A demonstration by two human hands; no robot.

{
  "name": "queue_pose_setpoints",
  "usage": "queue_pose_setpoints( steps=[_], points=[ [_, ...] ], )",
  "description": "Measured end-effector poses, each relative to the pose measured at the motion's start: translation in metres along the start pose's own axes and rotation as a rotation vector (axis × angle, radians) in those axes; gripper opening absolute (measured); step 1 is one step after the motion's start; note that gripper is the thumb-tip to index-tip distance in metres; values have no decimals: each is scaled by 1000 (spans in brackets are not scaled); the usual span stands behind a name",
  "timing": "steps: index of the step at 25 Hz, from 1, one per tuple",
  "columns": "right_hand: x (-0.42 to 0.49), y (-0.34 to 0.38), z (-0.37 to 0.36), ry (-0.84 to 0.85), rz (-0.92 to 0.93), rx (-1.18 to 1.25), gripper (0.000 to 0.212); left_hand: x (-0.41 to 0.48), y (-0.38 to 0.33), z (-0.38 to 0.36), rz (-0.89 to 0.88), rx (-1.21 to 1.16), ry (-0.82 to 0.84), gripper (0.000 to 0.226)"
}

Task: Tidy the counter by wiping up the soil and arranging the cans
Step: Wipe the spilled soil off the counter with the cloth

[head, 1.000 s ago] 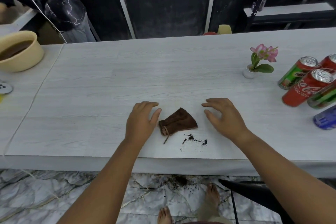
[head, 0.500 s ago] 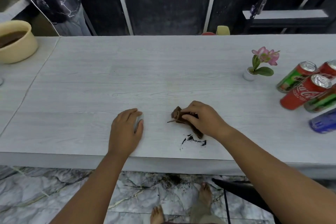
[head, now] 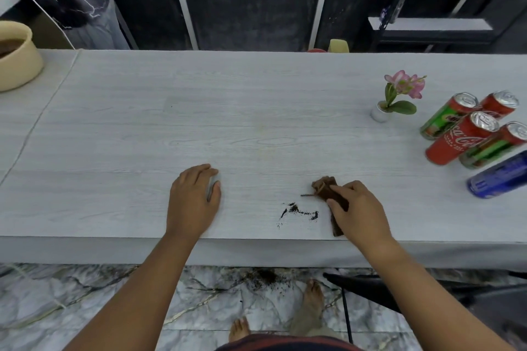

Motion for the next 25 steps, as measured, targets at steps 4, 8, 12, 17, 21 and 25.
queue_pose_setpoints(
  steps=[4, 8, 12, 17, 21, 25],
  points=[
    [-37, 42, -16, -64, 23, 77, 35, -1, -1, 0, -4, 1, 2, 38],
    [-43, 74, -32, 67, 66, 189, 31, 0, -2, 1, 1, -3, -9, 37],
    [-6, 63, -21, 86, -76, 339, 30, 0, -3, 3, 2, -2, -8, 35],
    [42, 63, -26, 207, 121, 228, 32, 0, -5, 5, 22, -13, -3, 33],
    [23, 75, -39, 294, 400, 67, 37, -1, -5, 6, 23, -8, 1, 33],
    [-17, 80, -34, 344, 551, 89, 38, 0, -7, 6, 33, -5, 9, 33]
  ],
)
Point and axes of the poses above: each hand's wrist, its own x-axis towards the middle knuckle, its own z-axis out of the back of the hand, y = z × x, the point moved 3 cm from there along x, towards the middle knuckle, and after that the axes turned 9 degrees about -y, right-handed, at the moved point
